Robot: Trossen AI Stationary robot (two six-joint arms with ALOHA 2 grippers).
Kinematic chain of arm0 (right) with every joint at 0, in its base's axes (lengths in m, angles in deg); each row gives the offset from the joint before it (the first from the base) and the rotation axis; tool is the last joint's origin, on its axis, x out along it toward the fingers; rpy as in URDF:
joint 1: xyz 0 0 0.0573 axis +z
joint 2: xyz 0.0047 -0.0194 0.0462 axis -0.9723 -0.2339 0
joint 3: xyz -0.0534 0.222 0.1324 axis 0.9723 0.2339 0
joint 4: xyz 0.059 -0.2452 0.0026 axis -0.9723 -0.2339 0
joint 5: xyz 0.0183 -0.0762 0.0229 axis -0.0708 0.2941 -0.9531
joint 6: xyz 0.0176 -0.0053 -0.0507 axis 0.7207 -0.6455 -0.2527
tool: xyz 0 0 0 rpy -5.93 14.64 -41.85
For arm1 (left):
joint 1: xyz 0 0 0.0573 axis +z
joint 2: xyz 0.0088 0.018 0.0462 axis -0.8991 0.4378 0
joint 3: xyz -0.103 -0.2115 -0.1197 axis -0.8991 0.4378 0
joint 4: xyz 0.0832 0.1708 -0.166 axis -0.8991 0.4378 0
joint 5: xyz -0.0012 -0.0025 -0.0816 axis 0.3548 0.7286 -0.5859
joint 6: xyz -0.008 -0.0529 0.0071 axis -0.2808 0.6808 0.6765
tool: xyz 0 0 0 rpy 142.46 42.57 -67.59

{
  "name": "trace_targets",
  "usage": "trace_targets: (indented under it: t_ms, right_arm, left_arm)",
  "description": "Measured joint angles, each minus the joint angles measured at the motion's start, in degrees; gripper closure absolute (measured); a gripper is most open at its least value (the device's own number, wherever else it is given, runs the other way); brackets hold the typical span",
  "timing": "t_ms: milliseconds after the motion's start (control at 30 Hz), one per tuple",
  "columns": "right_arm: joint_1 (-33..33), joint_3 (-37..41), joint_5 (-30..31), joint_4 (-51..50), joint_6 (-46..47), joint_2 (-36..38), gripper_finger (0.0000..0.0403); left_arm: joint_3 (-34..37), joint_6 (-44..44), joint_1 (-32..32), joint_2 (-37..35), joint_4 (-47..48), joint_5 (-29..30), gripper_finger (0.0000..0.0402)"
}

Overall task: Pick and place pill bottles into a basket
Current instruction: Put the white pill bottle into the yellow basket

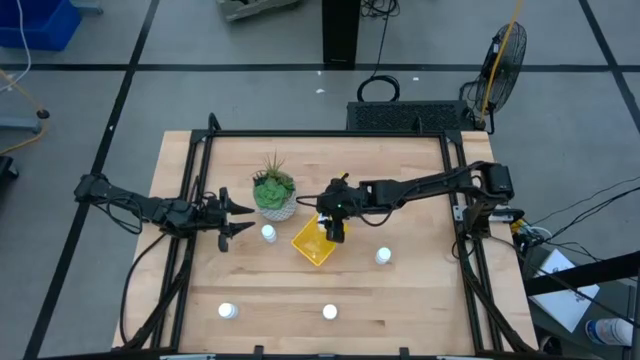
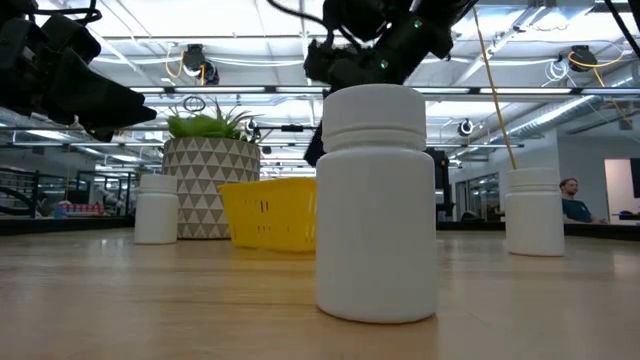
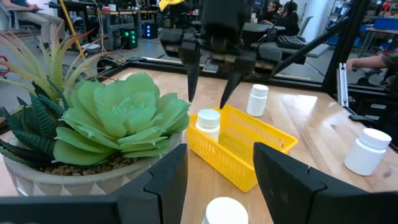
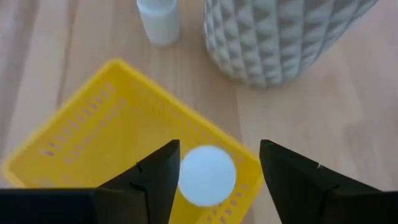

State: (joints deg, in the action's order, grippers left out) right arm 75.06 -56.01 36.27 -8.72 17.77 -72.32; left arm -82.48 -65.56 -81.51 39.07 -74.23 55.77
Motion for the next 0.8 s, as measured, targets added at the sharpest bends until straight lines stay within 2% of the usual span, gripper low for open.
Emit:
trace_targets:
  t_ms: [300,500,633,800]
  right_arm:
    - [1.8,0.0,0.0,4.8,-0.2,8.7,0.0192]
    - [4.6,0.0,0.0,10.0,-3.3,17.1,0.0189]
    - [5.7,0.0,0.1,11.3,-5.7,21.7,0.0185]
    - [5.7,0.7,3.4,11.9,-7.5,25.4,0.0179]
  left_arm:
    - [0.0,0.4,0.0,0.0,-1.3,0.2,0.0215]
    - [0.0,8.0,0.0,0.3,-0.7,-1.9,0.0215]
    - [-4.4,11.1,0.0,2.6,8.9,-2.8,0.0215]
    - [-12.8,10.9,0.0,11.2,17.0,-2.7,0.0215]
